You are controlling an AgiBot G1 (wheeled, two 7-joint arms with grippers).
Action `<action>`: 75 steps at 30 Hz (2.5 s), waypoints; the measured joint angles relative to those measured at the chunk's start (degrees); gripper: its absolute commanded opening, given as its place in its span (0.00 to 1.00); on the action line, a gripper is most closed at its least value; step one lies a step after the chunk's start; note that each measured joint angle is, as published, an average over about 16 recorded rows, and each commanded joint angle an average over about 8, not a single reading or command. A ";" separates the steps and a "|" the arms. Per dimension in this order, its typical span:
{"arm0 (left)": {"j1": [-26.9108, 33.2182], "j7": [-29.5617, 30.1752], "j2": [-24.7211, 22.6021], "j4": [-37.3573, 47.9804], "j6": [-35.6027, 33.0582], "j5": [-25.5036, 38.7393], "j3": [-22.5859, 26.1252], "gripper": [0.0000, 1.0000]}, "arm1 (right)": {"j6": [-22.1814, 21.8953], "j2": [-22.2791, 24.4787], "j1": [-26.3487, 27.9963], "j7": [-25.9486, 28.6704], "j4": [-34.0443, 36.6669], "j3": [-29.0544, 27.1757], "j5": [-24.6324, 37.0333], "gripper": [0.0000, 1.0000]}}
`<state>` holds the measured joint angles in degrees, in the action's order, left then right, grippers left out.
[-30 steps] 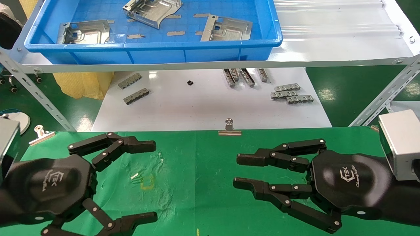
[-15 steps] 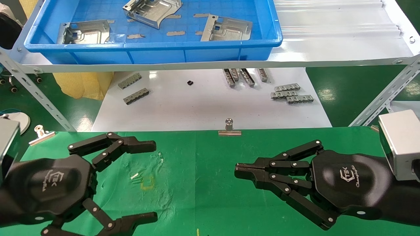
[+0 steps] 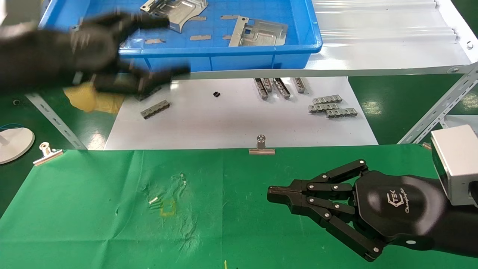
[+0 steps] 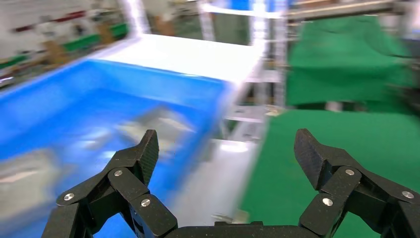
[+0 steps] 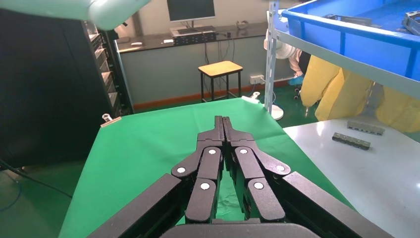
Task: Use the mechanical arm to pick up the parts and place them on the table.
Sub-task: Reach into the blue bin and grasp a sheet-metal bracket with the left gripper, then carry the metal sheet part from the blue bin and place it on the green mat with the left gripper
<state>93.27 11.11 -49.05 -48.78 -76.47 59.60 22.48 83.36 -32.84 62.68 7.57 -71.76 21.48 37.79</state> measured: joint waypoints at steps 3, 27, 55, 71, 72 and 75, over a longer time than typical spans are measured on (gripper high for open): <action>6.44 -1.79 -4.98 9.35 4.67 4.51 1.81 1.00 | 0.00 0.00 0.00 0.00 0.00 0.00 0.00 0.00; 23.60 -5.65 -27.72 47.88 40.95 17.99 7.41 0.00 | 0.00 0.00 0.00 0.00 0.00 0.01 -0.01 1.00; 22.21 -3.11 -28.07 46.14 44.05 19.91 9.12 0.00 | -0.01 0.01 0.00 -0.01 0.00 0.02 -0.01 1.00; 22.39 -4.75 -27.24 44.02 43.08 17.50 7.96 0.00 | -0.01 0.01 0.01 -0.01 0.00 0.02 -0.01 1.00; 22.46 -5.16 -26.98 43.68 42.32 17.07 7.70 0.00 | -0.01 0.01 0.01 -0.01 0.00 0.02 -0.01 1.00; 22.63 -6.79 -25.87 42.50 38.85 15.68 6.88 0.00 | -0.01 0.01 0.01 -0.01 0.00 0.02 -0.01 1.00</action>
<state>115.91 4.32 -74.92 -6.28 -37.62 75.29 29.36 83.35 -32.83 62.68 7.56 -71.76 21.50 37.78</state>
